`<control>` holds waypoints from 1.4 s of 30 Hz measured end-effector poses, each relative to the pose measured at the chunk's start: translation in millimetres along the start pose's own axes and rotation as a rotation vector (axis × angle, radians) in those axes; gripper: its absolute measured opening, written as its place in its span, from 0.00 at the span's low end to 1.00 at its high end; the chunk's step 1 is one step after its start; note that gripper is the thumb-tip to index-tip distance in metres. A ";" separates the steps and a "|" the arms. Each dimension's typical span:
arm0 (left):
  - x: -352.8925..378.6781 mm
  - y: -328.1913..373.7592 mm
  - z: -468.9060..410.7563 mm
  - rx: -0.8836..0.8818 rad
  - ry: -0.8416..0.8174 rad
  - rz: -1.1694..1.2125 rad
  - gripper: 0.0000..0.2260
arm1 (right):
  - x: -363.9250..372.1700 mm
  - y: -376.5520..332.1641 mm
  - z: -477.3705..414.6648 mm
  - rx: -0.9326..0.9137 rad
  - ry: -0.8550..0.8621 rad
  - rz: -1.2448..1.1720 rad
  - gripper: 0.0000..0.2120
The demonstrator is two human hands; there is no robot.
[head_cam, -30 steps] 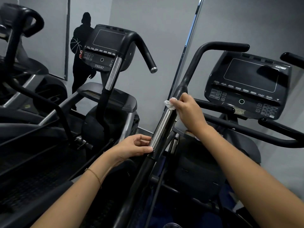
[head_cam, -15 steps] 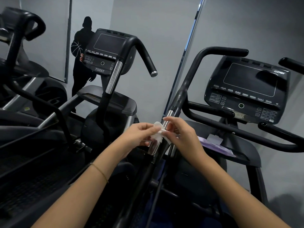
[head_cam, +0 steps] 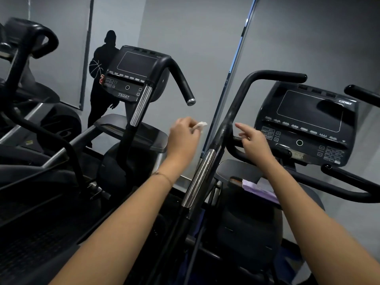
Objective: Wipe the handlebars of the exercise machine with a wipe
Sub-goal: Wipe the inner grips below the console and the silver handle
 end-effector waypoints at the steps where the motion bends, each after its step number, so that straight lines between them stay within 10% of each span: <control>1: 12.4 10.3 -3.5 0.086 -0.050 -0.106 0.07 | 4.6 2.7 -6.7 -0.012 -0.049 0.067 0.26; 9: 58.7 28.5 45.8 0.506 -0.252 -0.582 0.12 | 17.8 18.1 -17.5 -0.116 -0.125 0.270 0.33; 18: 86.6 25.4 -15.0 -0.062 -0.265 -0.305 0.20 | 15.9 28.2 -28.3 -0.079 -0.154 0.215 0.34; 25: 73.7 19.9 7.3 -0.059 -0.250 -0.753 0.19 | 16.7 26.5 -23.6 -0.069 -0.154 0.219 0.34; 42: 66.1 12.3 0.3 -0.316 -0.355 -0.178 0.11 | 12.9 13.2 -16.3 -0.155 -0.183 0.424 0.33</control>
Point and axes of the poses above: each hand's wrist, its own z-axis away from the middle knuckle, its own x-axis out of the palm, y = z × x, the point moved 5 cm from there along -z, towards the middle knuckle, and after that the axes turned 6 degrees about x, right-handed, at the moved point
